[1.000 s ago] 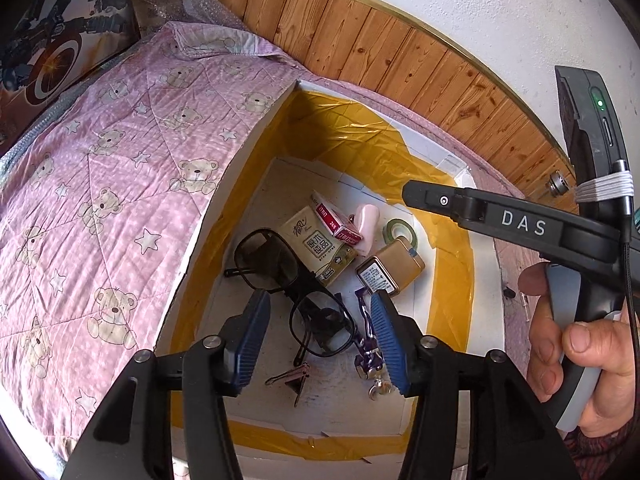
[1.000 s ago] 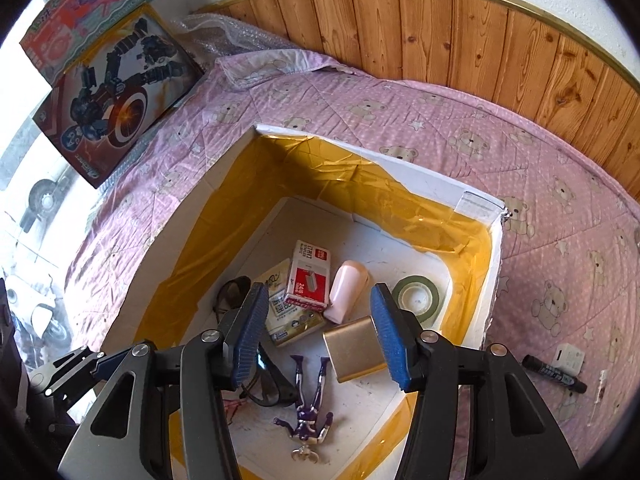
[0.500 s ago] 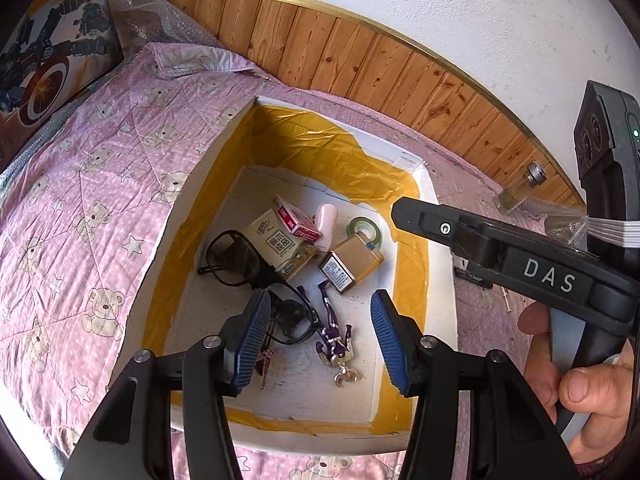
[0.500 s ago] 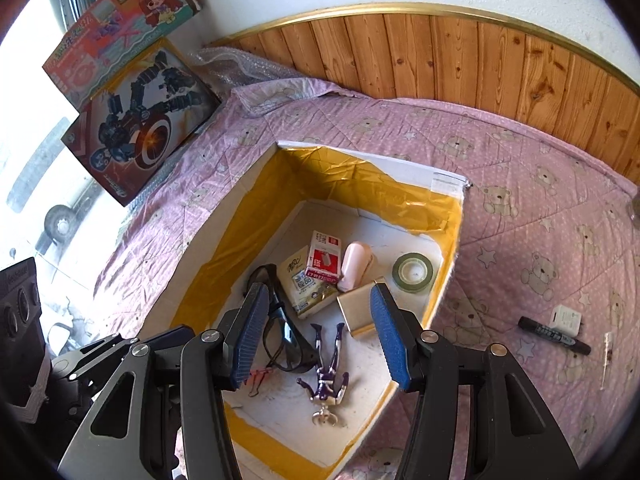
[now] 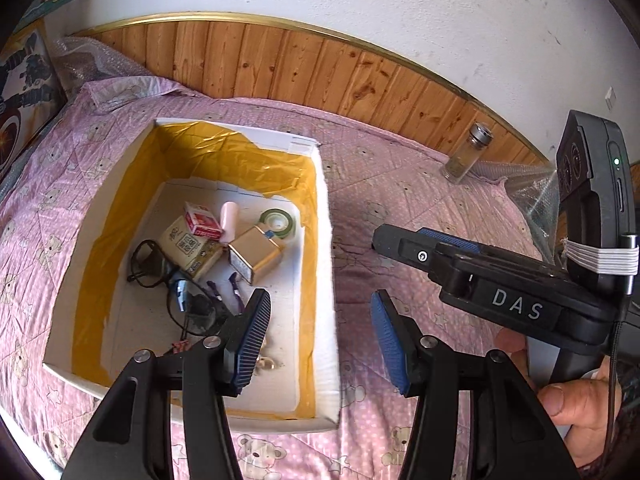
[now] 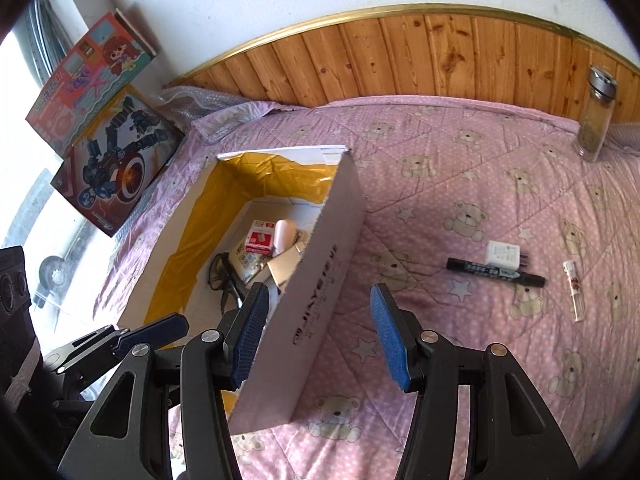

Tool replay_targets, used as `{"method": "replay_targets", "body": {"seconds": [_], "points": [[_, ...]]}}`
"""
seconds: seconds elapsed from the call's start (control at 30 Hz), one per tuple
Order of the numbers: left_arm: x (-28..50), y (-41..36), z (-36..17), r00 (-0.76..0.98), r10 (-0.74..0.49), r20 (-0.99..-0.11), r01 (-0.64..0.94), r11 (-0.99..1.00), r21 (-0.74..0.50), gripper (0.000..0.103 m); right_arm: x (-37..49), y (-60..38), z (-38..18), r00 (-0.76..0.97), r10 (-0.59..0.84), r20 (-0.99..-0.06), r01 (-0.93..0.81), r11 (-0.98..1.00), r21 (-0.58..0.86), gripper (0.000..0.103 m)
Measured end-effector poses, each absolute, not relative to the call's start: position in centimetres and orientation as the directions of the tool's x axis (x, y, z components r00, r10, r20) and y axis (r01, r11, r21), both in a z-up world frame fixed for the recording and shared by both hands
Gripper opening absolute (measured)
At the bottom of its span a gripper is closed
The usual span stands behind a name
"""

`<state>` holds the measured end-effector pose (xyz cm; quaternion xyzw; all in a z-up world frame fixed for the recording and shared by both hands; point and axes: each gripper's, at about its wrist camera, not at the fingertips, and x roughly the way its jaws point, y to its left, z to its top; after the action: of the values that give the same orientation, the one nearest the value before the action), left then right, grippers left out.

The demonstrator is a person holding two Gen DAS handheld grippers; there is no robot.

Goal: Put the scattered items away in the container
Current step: 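Withdraw both tools from the box toward the marker and charger, then grasp the black marker with the left tool while the right grasps the white charger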

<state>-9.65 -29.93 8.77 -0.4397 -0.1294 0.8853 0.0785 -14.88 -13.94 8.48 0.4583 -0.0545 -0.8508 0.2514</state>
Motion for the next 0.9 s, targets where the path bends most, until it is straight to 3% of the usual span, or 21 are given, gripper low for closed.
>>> {"method": "replay_targets", "body": {"seconds": [0.47,0.9], "points": [[-12.7,-19.2,7.3,-0.523,0.346,-0.779,-0.208,-0.938,-0.277,0.054,-17.4,-2.1,5.4,-0.517,-0.347,-0.783,0.189,-0.938,0.291,0.056],[-20.0,-16.8,5.0,-0.478,0.351,-0.805,-0.206,-0.936,-0.286,0.054,-23.9,-0.4,-2.7,-0.416,-0.296,-0.86,0.308,-0.935,0.173,0.056]]}}
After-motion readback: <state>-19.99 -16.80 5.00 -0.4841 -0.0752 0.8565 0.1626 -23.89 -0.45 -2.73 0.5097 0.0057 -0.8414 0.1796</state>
